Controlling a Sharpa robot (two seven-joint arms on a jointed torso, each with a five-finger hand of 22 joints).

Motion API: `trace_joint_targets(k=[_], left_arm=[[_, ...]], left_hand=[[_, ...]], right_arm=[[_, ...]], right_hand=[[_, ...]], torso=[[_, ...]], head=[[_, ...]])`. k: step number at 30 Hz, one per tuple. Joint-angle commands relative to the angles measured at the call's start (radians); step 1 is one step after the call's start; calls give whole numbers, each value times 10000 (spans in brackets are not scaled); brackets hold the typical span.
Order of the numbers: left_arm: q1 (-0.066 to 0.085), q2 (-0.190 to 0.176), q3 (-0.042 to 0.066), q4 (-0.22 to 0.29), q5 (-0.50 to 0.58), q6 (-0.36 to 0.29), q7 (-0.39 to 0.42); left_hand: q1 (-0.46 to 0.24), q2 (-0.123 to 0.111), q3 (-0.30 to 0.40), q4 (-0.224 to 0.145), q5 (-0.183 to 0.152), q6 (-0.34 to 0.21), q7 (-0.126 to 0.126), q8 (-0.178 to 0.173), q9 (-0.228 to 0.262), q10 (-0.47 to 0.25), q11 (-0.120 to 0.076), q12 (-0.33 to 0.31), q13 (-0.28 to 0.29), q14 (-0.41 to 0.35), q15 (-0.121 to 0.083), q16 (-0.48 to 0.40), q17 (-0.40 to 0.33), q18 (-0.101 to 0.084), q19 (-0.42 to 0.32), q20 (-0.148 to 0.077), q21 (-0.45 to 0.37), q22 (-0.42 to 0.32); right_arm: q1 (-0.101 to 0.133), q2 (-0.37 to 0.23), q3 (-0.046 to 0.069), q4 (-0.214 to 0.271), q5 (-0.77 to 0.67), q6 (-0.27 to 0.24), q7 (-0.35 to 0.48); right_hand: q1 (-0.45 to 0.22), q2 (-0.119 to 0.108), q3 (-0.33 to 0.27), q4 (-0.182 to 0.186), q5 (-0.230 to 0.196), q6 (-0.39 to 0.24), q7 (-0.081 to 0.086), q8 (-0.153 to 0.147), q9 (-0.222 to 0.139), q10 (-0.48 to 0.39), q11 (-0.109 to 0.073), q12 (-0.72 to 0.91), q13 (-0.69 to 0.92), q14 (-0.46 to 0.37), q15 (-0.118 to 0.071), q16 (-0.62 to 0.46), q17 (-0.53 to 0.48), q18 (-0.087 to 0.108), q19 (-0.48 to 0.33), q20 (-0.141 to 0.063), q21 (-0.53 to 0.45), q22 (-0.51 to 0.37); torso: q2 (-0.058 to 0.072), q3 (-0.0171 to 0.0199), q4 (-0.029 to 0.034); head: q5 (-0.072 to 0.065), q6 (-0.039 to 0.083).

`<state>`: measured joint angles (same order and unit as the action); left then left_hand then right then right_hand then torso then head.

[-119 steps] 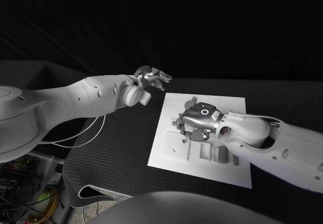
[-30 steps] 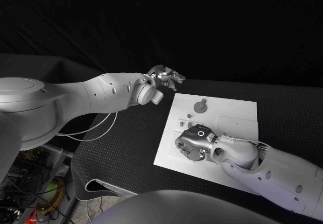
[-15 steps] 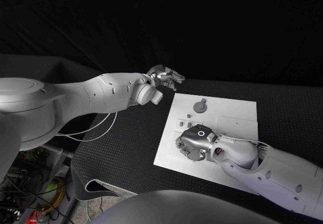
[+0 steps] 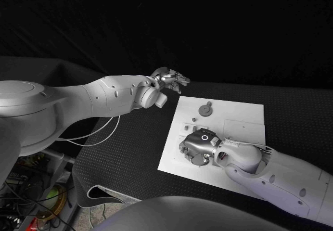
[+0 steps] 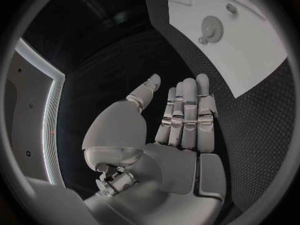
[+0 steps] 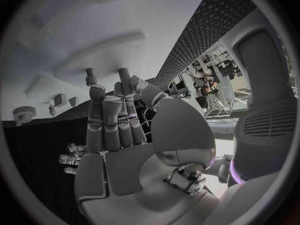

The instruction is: Assemble the parts on the task board

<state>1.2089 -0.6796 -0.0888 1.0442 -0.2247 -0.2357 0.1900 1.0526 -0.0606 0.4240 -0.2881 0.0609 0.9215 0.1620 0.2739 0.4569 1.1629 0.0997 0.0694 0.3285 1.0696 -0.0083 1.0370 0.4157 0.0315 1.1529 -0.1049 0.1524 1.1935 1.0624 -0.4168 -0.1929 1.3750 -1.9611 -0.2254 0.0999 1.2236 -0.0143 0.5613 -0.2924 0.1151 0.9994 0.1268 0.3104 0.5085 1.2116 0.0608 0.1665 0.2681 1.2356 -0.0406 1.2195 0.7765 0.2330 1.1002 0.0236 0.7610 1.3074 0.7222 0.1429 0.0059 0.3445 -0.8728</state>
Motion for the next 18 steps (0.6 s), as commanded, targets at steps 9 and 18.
trace_joint_targets(k=[9, 18], left_arm=[[17, 4, 7, 10, -25, 121, 63], [20, -19, 7, 11, -25, 131, 45]], left_hand=[[-53, 13, -23, 0, -23, -59, 11, 58, -12, -77, 20, 51, 10, 75, -9, -59, 17, 135, 77, -27, -42, 11], [-55, 12, -23, 0, -23, -59, 10, 59, -12, -77, 20, 51, 10, 75, -9, -60, 19, 135, 77, -27, -44, 13]], right_arm=[[-139, 13, -188, -141, -176, 361, -134], [-138, -31, -201, -176, 41, 441, -50]], right_hand=[[146, 2, 29, -14, 43, 27, 5, -30, 14, 295, 48, -57, 3, -52, -49, 8, -13, 288, 3, -44, 37, 190], [20, -870, -173, 21, 34, -222, 107, -212, -78, 129, 141, -232, 13, -155, 43, -26, -10, 288, -80, 28, 10, 184]], torso=[[6, -11, 5], [3, -5, -3]], head=[[11, 2], [0, 2]])
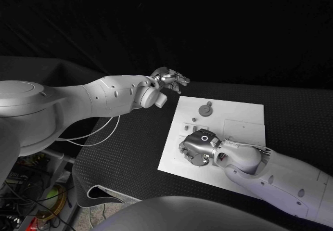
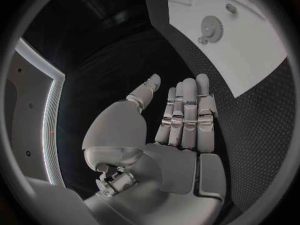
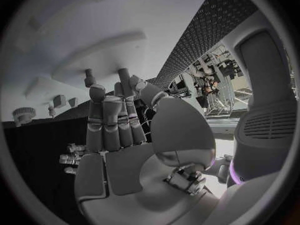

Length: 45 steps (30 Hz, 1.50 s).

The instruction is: Assemble the parts on the task board

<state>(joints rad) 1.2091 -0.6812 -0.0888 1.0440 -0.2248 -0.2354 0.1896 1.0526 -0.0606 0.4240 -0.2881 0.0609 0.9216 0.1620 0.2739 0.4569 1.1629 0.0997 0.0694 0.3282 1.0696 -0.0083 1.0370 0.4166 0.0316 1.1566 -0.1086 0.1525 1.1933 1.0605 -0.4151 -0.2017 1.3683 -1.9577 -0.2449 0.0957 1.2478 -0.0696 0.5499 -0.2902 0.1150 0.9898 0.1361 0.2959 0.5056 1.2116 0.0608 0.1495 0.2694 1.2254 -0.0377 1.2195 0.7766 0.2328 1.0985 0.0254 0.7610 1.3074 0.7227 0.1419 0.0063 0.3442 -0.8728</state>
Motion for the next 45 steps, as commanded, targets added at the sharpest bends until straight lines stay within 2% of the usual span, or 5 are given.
trace_joint_targets(k=[1, 14, 26, 31, 45], left_arm=[[17, -3, 7, 12, -23, 130, 42], [18, 1, 6, 8, -139, 115, 83], [18, -11, 6, 3, -139, 130, 66], [17, -31, 6, -10, -139, 153, 67], [17, -56, 4, -233, -138, 113, 86]], left_hand=[[-56, 12, -24, 0, -24, -60, 11, 59, -13, -78, 20, 51, 12, 76, -9, -60, 10, 135, 40, 10, -44, 15], [-77, 3, -33, 5, -25, -66, 14, 58, -16, -82, 23, 49, 12, 73, -6, -64, 13, 132, 38, 13, -49, 18], [-83, -1, -36, 3, -24, -74, 16, 56, -20, -81, 22, 51, 13, 72, -6, -67, 16, 133, 39, 12, -54, 20], [-84, -1, -36, 2, -23, -77, 17, 55, -21, -81, 22, 50, 13, 72, -7, -68, 17, 134, 39, 11, -55, 21], [-80, 3, -32, -1, -22, -78, 17, 57, -23, -83, 21, 50, 13, 73, -8, -70, 20, 135, 40, 10, -59, 24]], right_arm=[[-119, -51, -113, -118, 47, 572, 3], [-118, -62, -113, -123, 240, 74, 79], [-117, -219, -109, 16, 352, -517, 76], [-96, -491, -81, 334, 448, -870, 124], [383, -1431, 896, 1424, 1739, -1226, 284]], right_hand=[[-276, -388, -83, 8, 35, -193, 44, -108, -68, 71, 163, -105, -7, -61, 35, -25, -10, 290, -57, 19, 9, 181], [-772, -1079, -183, 84, 39, -1204, 490, -632, -298, -715, 494, -631, -115, -243, 351, 0, 13, 290, -108, 79, -91, 155], [-804, -1239, -144, 124, 39, -1505, 618, -738, -358, -988, 613, -770, -140, -317, 467, 48, 23, 290, -139, 103, -109, 171], [-814, -1286, -134, 144, 38, -1526, 626, -737, -362, -1013, 622, -775, -139, -321, 477, 56, 22, 290, -137, 107, -107, 174], [-1363, -1530, -175, 803, 21, -1633, 425, -663, -364, -1055, 622, -745, -84, -295, 478, 134, -4, 290, -96, 80, -79, 188]], torso=[[-3, 6, -6], [-3, 12, -7], [-6, 11, -2], [-6, 13, -6], [-24, 50, -62]], head=[[1, 2], [-43, 2], [-64, 2], [-188, 2], [-594, 2]])
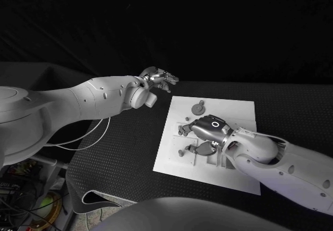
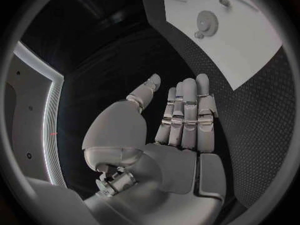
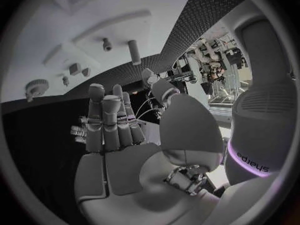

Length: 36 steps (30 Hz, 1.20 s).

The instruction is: Assemble the parts on the task board

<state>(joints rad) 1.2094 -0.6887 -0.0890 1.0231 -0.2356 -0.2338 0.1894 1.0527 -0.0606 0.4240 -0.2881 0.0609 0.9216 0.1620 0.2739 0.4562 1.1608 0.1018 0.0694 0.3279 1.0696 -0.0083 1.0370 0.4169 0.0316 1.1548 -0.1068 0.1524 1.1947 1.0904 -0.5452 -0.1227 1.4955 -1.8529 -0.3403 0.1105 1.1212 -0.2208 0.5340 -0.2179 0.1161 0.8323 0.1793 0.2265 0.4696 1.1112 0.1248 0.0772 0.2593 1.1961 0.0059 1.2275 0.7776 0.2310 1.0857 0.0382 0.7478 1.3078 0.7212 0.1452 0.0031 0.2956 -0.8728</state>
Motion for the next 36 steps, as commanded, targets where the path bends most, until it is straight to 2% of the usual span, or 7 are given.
trace_joint_targets(k=[1, 7, 18, 24, 30, 34, 36], left_arm=[[15, 16, 6, -28, -30, 91, 86], [13, 24, 5, -103, -29, 100, 87], [11, -30, 3, -106, -29, 95, 89], [10, -68, 2, -87, -29, 87, 104], [8, -76, 1, -87, -28, 96, 101], [9, -108, 0, -49, -28, 108, 82], [9, -117, 0, -49, -28, 121, 72]], left_hand=[[-80, 3, -32, -1, -22, -78, 17, 57, -16, -62, 0, 50, 17, 73, -8, -70, 17, 136, 58, -9, -59, 10], [-77, 0, -32, -4, -23, -79, 17, 58, -16, -62, 0, 50, 17, 73, -8, -71, 19, 136, 59, -9, -61, 12], [-74, 2, -29, -4, -22, -78, 17, 60, -17, -62, 0, 51, 17, 73, -8, -72, 21, 137, 60, -9, -64, 14], [-76, 4, -29, -2, -22, -74, 16, 63, -17, -60, 0, 52, 18, 74, -8, -73, 22, 136, 60, -9, -65, 15], [-78, 9, -28, 0, -22, -71, 15, 67, -17, -53, -2, 56, 20, 76, -9, -73, 24, 136, 63, -9, -66, 17], [-109, 23, -35, 10, -23, -64, 11, 76, -18, 5, -17, 87, 36, 84, -21, -73, 32, 135, 75, -11, -69, 25], [-126, 29, -39, 12, -23, -59, 8, 81, -19, 35, -26, 103, 45, 88, -29, -75, 36, 134, 81, -15, -71, 30]], right_arm=[[136, -234, 169, 228, 789, -317, 134], [393, -692, 367, 433, 1159, -256, 62], [675, -1638, 466, 696, 2886, 392, -363], [818, -2270, 466, 979, 3294, 637, -815], [878, -2773, 461, 1087, 4146, 1170, -1682], [879, -3215, 456, 1255, 5169, 1624, -2222], [883, -3341, 456, 1280, 5651, 2100, -2535]], right_hand=[[-107, -20, -21, 92, 10, -63, -2, 32, -4, -50, -19, -21, 18, -1, 41, 56, -15, 308, 32, -50, 54, 184], [-127, -22, -33, 122, 11, -88, 16, 31, -7, -48, -23, -17, 24, 1, 37, 63, -17, 308, 35, -60, 59, 185], [-12, 334, -125, 15, 10, 87, 164, 205, 44, 587, -247, 321, 229, 111, -175, 120, -39, 308, 108, -136, 136, 197], [-38, 533, -242, -96, 13, 328, -57, 375, 103, 1598, -593, 889, 653, 269, -510, 94, -92, 308, 229, -193, 204, 188], [-293, 416, -375, 19, 15, 504, -298, 492, 202, 2390, -868, 1626, 1552, 306, -785, 1, -141, 308, 247, -202, 186, 170], [-1026, 336, -558, 697, 11, 953, -665, 747, 413, 3084, -1247, 3348, 3251, 582, -1137, 50, -131, 308, 581, -314, 260, 136], [-1448, 290, -552, 1164, 28, 1130, -762, 843, 531, 2728, -1349, 4232, 4208, 734, -1256, 142, -77, 306, 716, -426, 293, 136]], torso=[[-10, 18, -25], [-41, 62, -92], [-32, 50, -66], [-32, 41, -100], [-66, 42, -156], [-81, 53, -167], [-83, 57, -165]], head=[[-144, 2], [-267, 2], [-483, 2], [-646, 2], [-970, 2], [-1024, 2], [-1055, 2]])
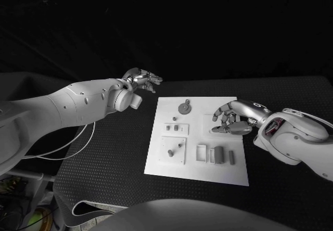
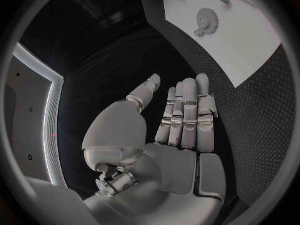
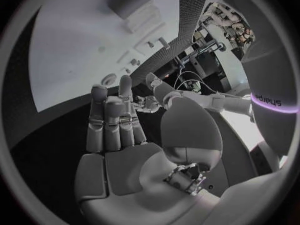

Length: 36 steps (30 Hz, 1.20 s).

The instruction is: Assemble the parts on the task board

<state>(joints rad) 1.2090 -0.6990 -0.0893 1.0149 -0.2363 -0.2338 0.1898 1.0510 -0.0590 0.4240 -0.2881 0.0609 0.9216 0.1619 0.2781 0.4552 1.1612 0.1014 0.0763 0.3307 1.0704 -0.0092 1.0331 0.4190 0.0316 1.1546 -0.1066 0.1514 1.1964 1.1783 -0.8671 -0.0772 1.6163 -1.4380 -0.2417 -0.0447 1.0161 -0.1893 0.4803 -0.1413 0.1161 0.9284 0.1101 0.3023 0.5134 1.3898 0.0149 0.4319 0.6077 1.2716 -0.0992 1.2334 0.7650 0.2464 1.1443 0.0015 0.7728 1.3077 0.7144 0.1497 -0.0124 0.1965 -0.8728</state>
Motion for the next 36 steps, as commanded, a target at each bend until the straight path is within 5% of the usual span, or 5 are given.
trace_joint_targets(k=[1, 7, 17, 25, 36], left_arm=[[13, -14, 4, 30, -21, 119, 67], [13, -55, 4, 104, -21, 245, 28], [12, -72, 3, 127, -87, 322, -38], [12, -114, 3, 270, -109, 329, 20], [12, -150, 3, 398, -127, 315, 50]], left_hand=[[-114, 14, -40, 13, -23, -58, 8, 40, -9, 37, -24, 36, 19, 81, -22, -36, 17, 133, 84, -17, -61, 14], [-123, 4, -45, 5, -23, -62, 9, 40, -12, 58, -33, 47, 26, 84, -31, -37, 21, 133, 87, -23, -65, 19], [-145, 13, -48, 8, -15, -80, 14, 35, -19, 67, -38, 49, 30, 82, -36, -43, 25, 129, 87, -28, -72, 25], [-165, 14, -54, 14, -14, -84, 17, 34, -22, 61, -37, 45, 30, 83, -35, -45, 27, 125, 88, -28, -75, 27], [-199, 18, -63, 22, -14, -88, 20, 35, -24, 52, -34, 38, 29, 85, -33, -48, 30, 121, 90, -28, -79, 31]], right_arm=[[6, -164, -1, 74, 1678, 1150, -1049], [8, -404, -11, 247, 2244, 1532, -2160], [11, -337, -48, 369, 2550, 3337, -3691], [17, -194, -78, 321, 2604, 3961, -4054], [28, 6, -139, 263, 1915, 4480, -4416]], right_hand=[[-591, -19, -42, 567, 19, 209, -72, 104, 115, -105, -268, 849, 890, 5, -208, 115, 69, 143, 144, -62, 45, 135], [-1673, -291, 332, 2351, -586, 76, -156, 11, 365, -1180, -356, 2862, 3038, 150, -283, 701, 540, 154, 278, -344, 182, 202], [-2011, -176, 212, 3786, -681, 374, -296, 207, 695, -1238, -485, 3742, 3785, 202, -424, 1304, 972, 154, 329, -561, 430, 229], [-1543, 155, -437, 4301, -672, 698, -429, 386, 963, -1096, -604, 3992, 3961, 138, -530, 1608, 1217, 154, 248, -630, 620, 218], [-1463, 412, -940, 4321, -670, 900, -495, 391, 1029, -1026, -674, 4005, 3966, 86, -588, 1683, 1297, 154, 171, -635, 674, 204]], torso=[[-20, 15, -17], [-15, 20, -35], [-8, 5, -16], [14, -17, -12], [20, -41, 6]], head=[[-74, 2], [-268, 2], [-1102, 2], [-1616, 2], [-1842, 2]])
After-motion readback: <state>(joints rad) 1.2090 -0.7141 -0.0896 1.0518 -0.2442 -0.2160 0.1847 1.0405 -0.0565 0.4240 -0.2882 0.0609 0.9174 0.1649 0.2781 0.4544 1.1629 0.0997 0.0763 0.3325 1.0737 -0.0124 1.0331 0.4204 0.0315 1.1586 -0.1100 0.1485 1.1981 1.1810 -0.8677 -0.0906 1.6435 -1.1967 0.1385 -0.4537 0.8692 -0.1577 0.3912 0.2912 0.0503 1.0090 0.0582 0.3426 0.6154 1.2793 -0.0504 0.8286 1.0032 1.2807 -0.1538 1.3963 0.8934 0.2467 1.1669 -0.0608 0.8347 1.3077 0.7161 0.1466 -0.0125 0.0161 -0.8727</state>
